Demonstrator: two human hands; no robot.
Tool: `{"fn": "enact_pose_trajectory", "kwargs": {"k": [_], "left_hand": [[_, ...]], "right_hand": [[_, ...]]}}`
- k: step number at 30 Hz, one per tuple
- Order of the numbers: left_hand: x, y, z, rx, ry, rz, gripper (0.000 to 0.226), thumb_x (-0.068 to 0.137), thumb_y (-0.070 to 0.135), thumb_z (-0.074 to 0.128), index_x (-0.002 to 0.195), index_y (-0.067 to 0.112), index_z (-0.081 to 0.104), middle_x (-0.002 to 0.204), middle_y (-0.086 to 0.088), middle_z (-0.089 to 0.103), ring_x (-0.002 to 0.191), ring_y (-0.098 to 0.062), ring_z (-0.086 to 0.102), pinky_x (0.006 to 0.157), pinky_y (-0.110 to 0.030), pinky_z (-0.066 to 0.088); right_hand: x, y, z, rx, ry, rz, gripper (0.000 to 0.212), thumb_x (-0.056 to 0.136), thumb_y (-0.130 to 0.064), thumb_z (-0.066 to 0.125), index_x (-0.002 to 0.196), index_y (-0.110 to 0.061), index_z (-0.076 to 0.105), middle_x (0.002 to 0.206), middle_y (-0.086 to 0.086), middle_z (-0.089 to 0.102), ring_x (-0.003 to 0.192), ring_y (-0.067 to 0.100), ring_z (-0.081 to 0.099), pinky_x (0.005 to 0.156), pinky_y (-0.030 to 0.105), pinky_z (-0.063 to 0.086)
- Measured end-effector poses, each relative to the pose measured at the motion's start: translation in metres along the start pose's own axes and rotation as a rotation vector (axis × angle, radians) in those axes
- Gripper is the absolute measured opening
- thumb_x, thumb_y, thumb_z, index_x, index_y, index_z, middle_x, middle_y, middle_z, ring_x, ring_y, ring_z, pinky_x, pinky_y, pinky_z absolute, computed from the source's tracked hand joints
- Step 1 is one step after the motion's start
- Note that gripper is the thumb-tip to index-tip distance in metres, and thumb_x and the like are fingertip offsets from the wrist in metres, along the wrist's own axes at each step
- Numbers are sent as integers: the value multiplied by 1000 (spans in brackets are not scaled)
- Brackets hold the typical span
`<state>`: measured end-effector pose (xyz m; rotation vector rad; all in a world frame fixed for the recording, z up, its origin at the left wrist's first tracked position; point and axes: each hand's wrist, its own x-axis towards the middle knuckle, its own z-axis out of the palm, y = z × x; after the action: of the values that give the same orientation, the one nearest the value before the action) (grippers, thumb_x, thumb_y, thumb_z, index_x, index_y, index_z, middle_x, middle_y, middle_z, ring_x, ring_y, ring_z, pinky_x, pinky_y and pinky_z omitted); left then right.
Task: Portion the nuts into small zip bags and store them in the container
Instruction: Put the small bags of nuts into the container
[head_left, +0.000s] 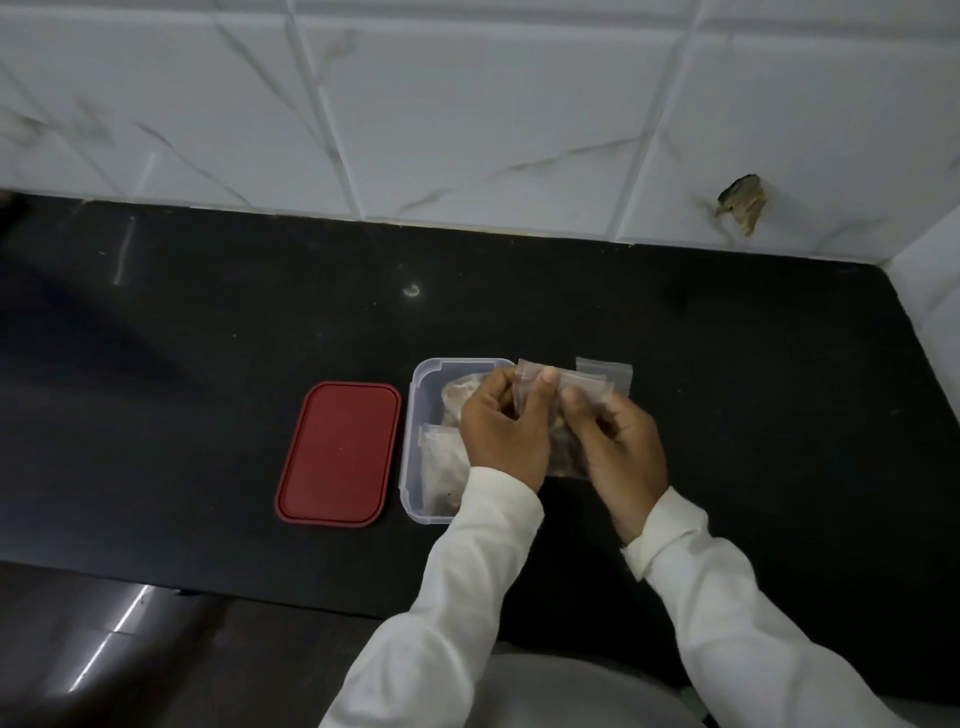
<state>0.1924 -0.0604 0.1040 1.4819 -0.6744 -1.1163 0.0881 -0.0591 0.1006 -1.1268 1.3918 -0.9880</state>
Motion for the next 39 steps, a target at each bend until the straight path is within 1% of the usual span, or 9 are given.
{"fn": "enact_pose_trajectory", "kwargs": {"k": [5, 14, 19, 24, 28, 31, 34, 36, 39], "left_hand": [[5, -12, -43, 58, 55, 32, 19, 87, 31, 72, 78, 15, 73, 73, -3, 73, 71, -20, 72, 70, -38, 61], [32, -31, -88, 573, -28, 22, 8, 89, 31, 69, 84, 26, 73, 80, 9, 71, 76, -11, 68, 78, -31, 59], [37, -36, -94, 760, -60, 78, 12, 90, 36, 65, 88, 25, 69, 88, -2, 70, 82, -24, 66, 78, -37, 58], [39, -29, -89, 830, -136, 24, 10, 90, 34, 64, 90, 24, 68, 96, -8, 67, 89, -32, 64, 79, -44, 57], [28, -28, -94, 851, -149, 208, 36, 86, 15, 68, 120, 19, 59, 126, -5, 56, 107, -27, 59, 85, -34, 51], [16, -35, -106, 925, -172, 559, 26, 71, 5, 79, 95, 8, 71, 108, -10, 65, 90, -29, 63, 67, -34, 54], [16, -47, -113, 1005, -227, 737, 7, 72, 13, 69, 72, 9, 75, 78, -6, 71, 68, -27, 67, 54, -33, 57], [17, -50, -114, 1034, -300, 735, 23, 77, 22, 54, 74, 13, 76, 81, -2, 72, 71, -24, 68, 57, -30, 56], [18, -50, -116, 1093, -383, 718, 16, 79, 21, 59, 82, 18, 75, 93, 1, 72, 80, -20, 69, 64, -27, 54]], "right_hand": [[-4, 8, 40, -171, 102, -125, 16, 92, -33, 62, 100, -24, 74, 82, -19, 70, 83, -9, 65, 71, 14, 54], [-4, 29, 63, -694, 31, -245, 22, 93, -35, 60, 88, -17, 72, 74, -6, 67, 71, 14, 64, 70, 32, 55], [-11, 24, 66, -806, 22, -262, 35, 89, -23, 67, 123, -21, 61, 100, 3, 71, 91, 21, 68, 83, 38, 57], [-21, 23, 65, -892, 14, -389, 32, 81, -9, 73, 111, -17, 62, 95, 6, 68, 83, 22, 68, 72, 39, 59], [-18, 27, 68, -1060, -13, -503, 23, 74, -5, 79, 90, -9, 63, 74, 10, 63, 55, 26, 62, 48, 33, 54], [-11, 29, 75, -1148, -59, -478, 26, 69, -2, 82, 88, -6, 65, 73, 12, 63, 51, 29, 60, 45, 32, 51], [-13, 21, 76, -1157, -86, -450, 34, 66, 0, 83, 95, -3, 66, 100, 16, 60, 76, 34, 66, 53, 38, 57], [-23, 12, 73, -1132, -74, -466, 41, 66, -5, 84, 103, -1, 66, 122, 13, 43, 101, 37, 61, 64, 41, 60], [-31, 19, 68, -1167, -149, -474, 32, 72, -7, 80, 100, 0, 67, 117, 13, 48, 98, 34, 62, 70, 39, 59]]}}
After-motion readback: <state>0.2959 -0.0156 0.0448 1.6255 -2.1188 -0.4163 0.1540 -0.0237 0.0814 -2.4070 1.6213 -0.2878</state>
